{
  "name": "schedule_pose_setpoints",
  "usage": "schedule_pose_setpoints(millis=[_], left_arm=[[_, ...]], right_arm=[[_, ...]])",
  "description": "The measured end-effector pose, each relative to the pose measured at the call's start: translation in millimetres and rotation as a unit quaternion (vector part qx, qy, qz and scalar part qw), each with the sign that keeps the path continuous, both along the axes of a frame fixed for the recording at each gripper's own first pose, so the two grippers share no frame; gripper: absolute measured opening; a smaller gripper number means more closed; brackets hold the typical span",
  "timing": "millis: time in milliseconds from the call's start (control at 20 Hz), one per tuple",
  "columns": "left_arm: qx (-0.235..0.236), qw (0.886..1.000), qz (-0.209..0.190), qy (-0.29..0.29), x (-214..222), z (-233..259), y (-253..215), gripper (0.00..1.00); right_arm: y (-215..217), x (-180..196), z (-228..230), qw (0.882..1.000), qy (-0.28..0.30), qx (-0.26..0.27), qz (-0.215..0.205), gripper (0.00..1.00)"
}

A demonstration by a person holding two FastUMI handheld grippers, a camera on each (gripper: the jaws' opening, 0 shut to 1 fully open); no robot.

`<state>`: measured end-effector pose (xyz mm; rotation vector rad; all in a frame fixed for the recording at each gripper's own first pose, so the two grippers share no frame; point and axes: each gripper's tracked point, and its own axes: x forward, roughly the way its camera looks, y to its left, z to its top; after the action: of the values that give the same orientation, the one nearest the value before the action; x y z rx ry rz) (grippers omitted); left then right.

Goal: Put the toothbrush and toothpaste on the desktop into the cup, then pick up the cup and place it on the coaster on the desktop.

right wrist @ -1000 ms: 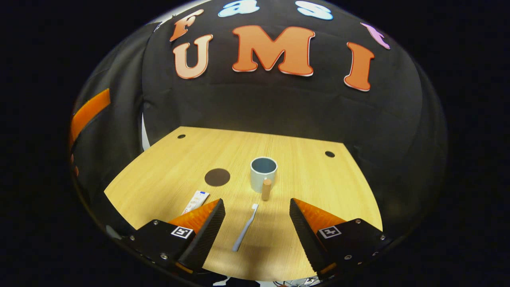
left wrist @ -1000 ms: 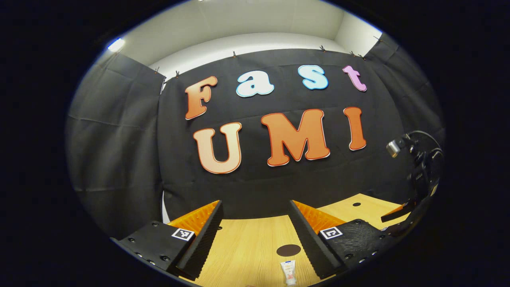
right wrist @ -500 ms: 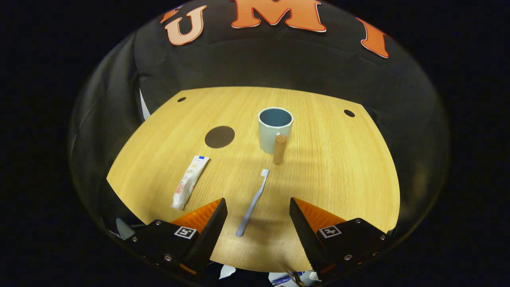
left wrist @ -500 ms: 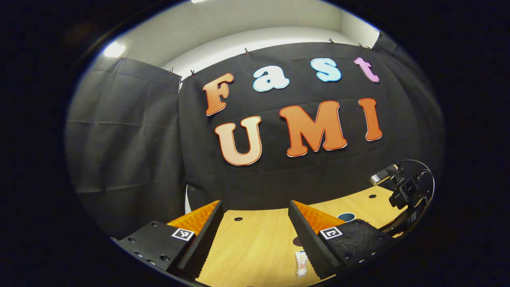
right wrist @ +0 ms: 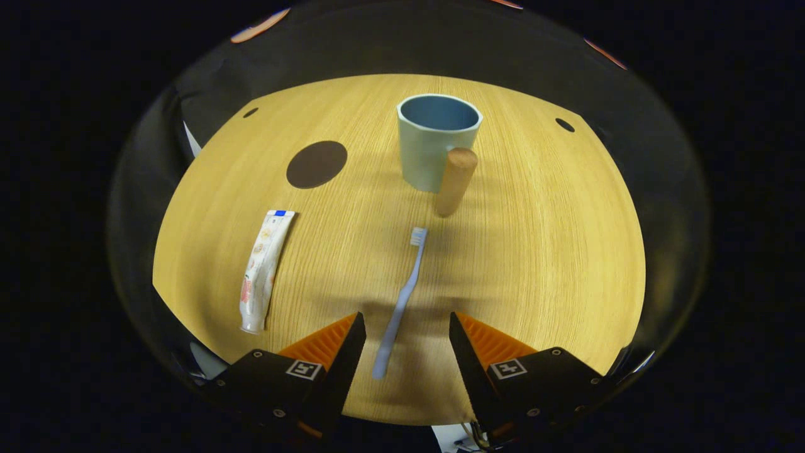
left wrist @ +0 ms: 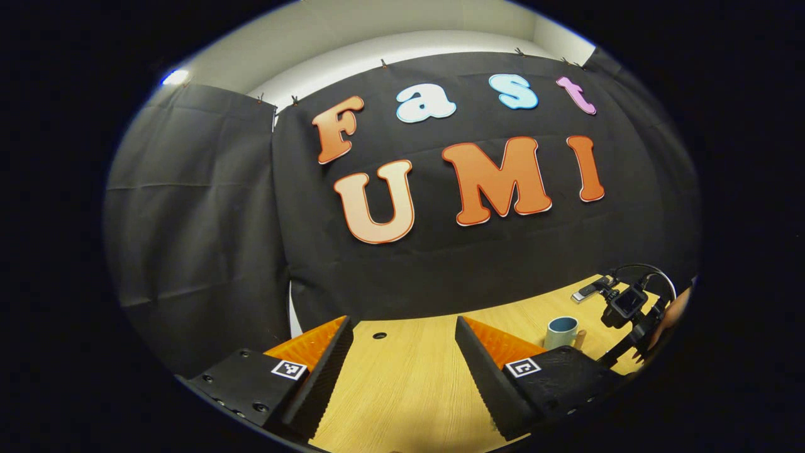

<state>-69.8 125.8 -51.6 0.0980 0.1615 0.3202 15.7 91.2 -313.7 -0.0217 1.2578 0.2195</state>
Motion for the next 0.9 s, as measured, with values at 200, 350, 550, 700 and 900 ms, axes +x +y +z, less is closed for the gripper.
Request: schedule_pose_setpoints(millis=[200,350,550,700,900], left_arm=[[-0.04,0.999,-0.028,0.024,31.0,-33.7,12.8,0.98],[-0.065,0.996,-0.044,0.047,51.2,-60.2,21.3,0.99],[-0.08,0.991,-0.077,0.076,75.1,-84.7,20.4,0.99],[-0.088,0.986,-0.098,0.099,89.9,-99.2,13.3,0.99],[-0.105,0.975,-0.137,0.138,98.7,-119.9,-4.8,0.99]], right_arm=[[6.3,-2.0,-21.1,0.998,0.059,-0.014,-0.025,0.67],[8.4,1.5,-27.2,0.995,0.082,-0.018,-0.05,0.59],[12.6,-1.7,-34.6,0.99,0.115,-0.018,-0.077,0.32],[15.4,-3.2,-37.4,0.987,0.125,-0.015,-0.101,0.13],[21.6,-1.5,-35.0,0.986,0.118,0.005,-0.114,0.07]])
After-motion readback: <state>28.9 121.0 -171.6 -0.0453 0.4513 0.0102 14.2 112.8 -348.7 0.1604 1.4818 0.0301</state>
